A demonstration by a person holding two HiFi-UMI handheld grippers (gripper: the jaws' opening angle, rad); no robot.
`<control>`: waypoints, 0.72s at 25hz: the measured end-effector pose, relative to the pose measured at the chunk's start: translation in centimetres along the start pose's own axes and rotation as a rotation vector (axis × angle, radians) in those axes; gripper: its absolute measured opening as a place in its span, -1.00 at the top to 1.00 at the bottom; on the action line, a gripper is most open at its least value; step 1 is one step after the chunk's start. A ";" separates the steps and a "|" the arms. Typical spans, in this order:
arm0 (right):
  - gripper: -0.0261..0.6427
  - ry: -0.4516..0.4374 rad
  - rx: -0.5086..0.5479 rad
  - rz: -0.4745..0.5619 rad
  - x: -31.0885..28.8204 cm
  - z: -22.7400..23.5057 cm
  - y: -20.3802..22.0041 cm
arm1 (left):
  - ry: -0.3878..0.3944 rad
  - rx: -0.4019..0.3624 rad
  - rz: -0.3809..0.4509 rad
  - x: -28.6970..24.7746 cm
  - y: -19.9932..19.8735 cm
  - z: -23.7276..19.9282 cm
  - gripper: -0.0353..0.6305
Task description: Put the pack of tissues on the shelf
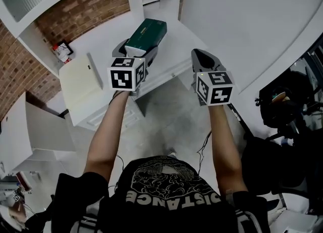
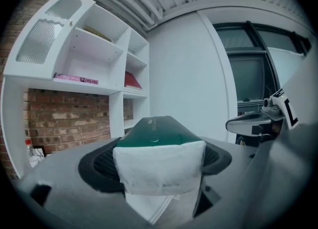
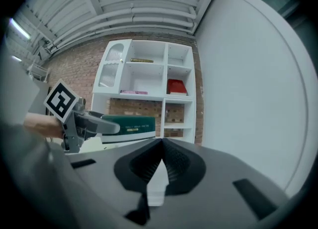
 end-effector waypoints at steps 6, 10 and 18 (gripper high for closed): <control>0.91 -0.034 0.011 0.002 -0.7 2.8 -0.1 | -0.026 0.028 -0.009 -1.9 -0.3 1.3 -0.40; 0.91 -0.046 0.009 0.003 -1.6 3.8 -0.1 | -0.041 0.020 -0.008 -2.9 -0.9 1.5 -0.40; 0.91 -0.060 0.015 0.004 -5.3 5.4 -0.8 | -0.044 0.011 -0.005 -6.6 -2.5 0.3 -0.40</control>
Point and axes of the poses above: the fingertips, and each gripper's own axes: x backward along the fingers, z to its right, y out of its underside, the point moved 4 cm from there along x, backward along the fingers, and after that the axes turned 15 degrees about -z, right-handed, at the moved point
